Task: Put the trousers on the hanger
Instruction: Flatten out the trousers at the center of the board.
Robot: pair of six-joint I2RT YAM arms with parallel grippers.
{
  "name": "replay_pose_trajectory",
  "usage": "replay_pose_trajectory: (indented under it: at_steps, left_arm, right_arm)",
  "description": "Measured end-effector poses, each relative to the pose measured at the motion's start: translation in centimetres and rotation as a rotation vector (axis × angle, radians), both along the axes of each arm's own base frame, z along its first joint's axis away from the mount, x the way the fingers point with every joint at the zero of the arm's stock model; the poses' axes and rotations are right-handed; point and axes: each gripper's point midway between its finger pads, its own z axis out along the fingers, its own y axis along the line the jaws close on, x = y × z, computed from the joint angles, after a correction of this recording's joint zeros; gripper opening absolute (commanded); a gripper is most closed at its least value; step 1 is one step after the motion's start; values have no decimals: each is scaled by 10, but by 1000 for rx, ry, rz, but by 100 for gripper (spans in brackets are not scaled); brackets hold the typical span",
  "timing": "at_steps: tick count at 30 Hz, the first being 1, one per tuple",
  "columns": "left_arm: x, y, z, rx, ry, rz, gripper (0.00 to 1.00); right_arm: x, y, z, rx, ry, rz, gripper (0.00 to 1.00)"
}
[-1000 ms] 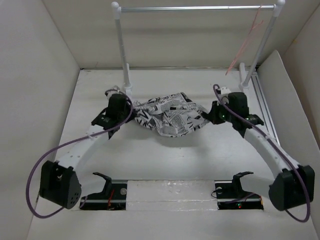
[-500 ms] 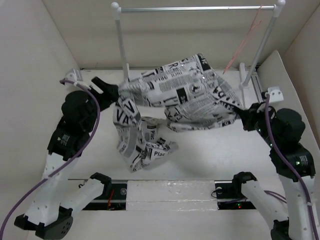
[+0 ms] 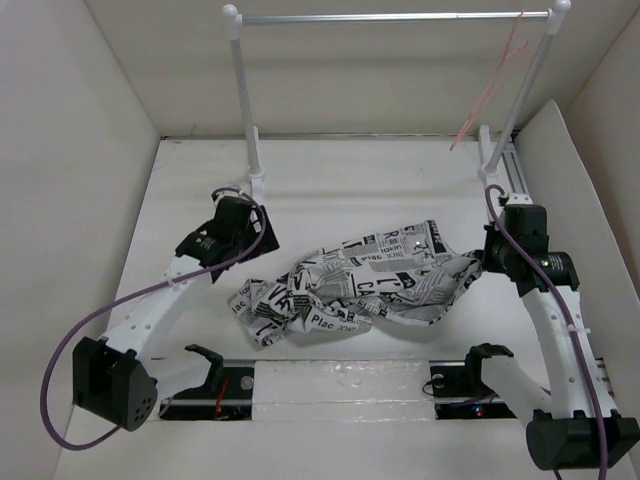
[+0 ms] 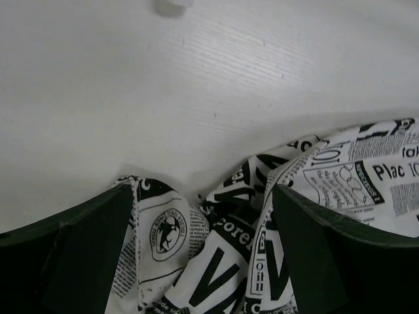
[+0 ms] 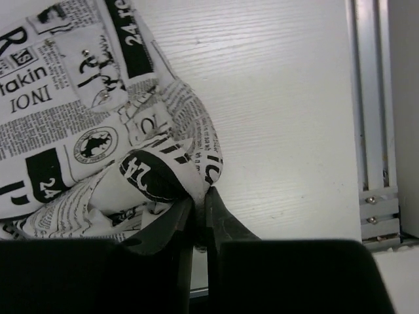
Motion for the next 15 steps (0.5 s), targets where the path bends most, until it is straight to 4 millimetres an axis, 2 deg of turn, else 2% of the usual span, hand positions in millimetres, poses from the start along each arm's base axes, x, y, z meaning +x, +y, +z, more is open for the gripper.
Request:
replay_pose_trajectory:
  at_steps: [1, 2, 5, 7, 8, 9, 10, 11, 13, 14, 15]
  left_arm:
    - [-10, -3, -6, -17, 12, -16, 85]
    - [-20, -3, -12, -29, 26, -19, 85]
    - [-47, 2, -23, -87, 47, 11, 83]
    - [-62, 5, -21, -132, 39, 40, 77]
    - [-67, 6, -15, -155, 21, 49, 73]
    - [-70, 5, -7, -183, -5, 51, 70]
    - [-72, 4, 2, -210, -34, 47, 67]
    - [-72, 4, 2, -210, -34, 47, 66]
    - [-80, -2, 11, -262, -49, 19, 69]
    - [-83, -5, 8, -273, -28, 4, 71]
    - [-87, -7, 2, -275, -2, -5, 78]
  right_arm:
    - [0, -4, 1, -8, -3, -17, 47]
    - [0, -9, 2, -9, -8, -37, 63]
    - [0, -16, 10, -35, -32, -60, 86]
    - [1, -18, 22, -59, -63, -49, 88]
    - [3, -18, 31, -70, -87, -38, 81]
    - [6, -17, 41, -82, -111, -20, 64]
    - [11, -13, 51, -87, -142, 9, 35]
    - [18, -7, 62, -86, -182, 45, 0]
    - [37, 14, 75, -52, -247, 138, 0]
    - [45, 26, 76, -36, -261, 192, 5]
    - [57, 40, 72, -14, -256, 243, 22]
